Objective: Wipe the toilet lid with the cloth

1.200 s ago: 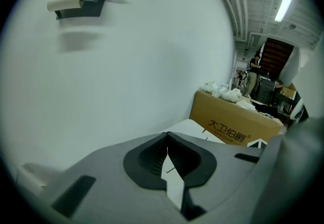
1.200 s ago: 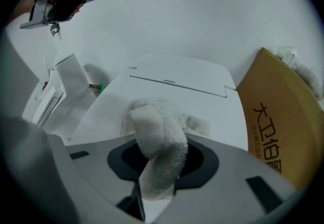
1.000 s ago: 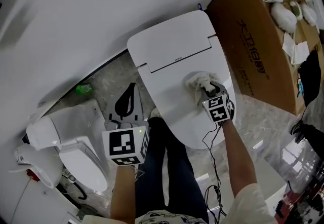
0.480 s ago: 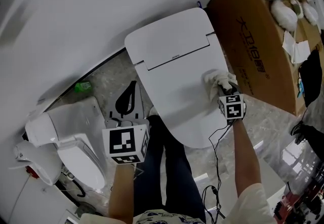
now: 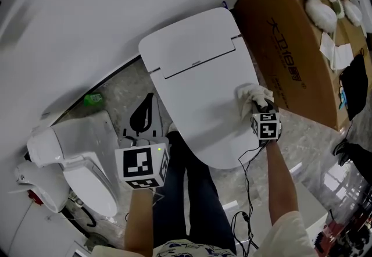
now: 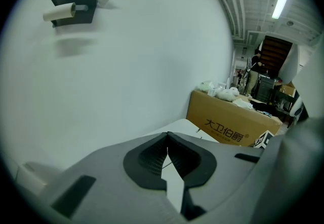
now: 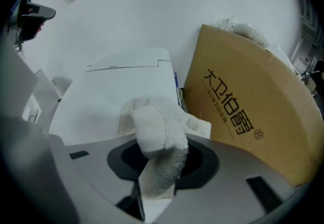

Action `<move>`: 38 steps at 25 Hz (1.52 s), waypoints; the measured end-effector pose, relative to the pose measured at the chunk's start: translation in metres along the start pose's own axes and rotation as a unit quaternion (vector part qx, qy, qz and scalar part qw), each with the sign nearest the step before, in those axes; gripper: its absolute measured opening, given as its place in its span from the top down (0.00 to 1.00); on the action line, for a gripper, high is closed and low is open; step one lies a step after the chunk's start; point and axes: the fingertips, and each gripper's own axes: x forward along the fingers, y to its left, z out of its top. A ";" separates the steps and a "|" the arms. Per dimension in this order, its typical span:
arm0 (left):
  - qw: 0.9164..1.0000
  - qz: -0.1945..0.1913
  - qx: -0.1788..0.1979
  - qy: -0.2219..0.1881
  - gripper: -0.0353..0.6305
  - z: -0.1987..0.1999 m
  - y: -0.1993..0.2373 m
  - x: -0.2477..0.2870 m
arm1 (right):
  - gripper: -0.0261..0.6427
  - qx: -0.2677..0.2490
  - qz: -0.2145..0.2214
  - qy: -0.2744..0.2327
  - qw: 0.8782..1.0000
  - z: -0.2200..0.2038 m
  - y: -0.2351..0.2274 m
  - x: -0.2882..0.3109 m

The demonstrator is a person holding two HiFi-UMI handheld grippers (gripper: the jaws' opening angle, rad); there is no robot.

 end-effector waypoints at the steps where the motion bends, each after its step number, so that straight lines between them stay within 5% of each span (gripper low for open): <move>1: 1.000 0.001 -0.001 -0.001 0.94 -0.001 -0.001 -0.001 | 0.78 0.002 -0.001 0.001 1.000 -0.002 0.000 -0.001; 21: 1.000 -0.024 0.005 -0.001 0.94 -0.002 0.006 -0.018 | 0.78 0.071 -0.035 0.025 0.997 -0.040 0.032 -0.021; 38: 0.999 -0.053 0.006 0.001 0.94 -0.013 0.006 -0.033 | 0.78 0.069 -0.012 0.027 0.997 -0.050 0.146 -0.038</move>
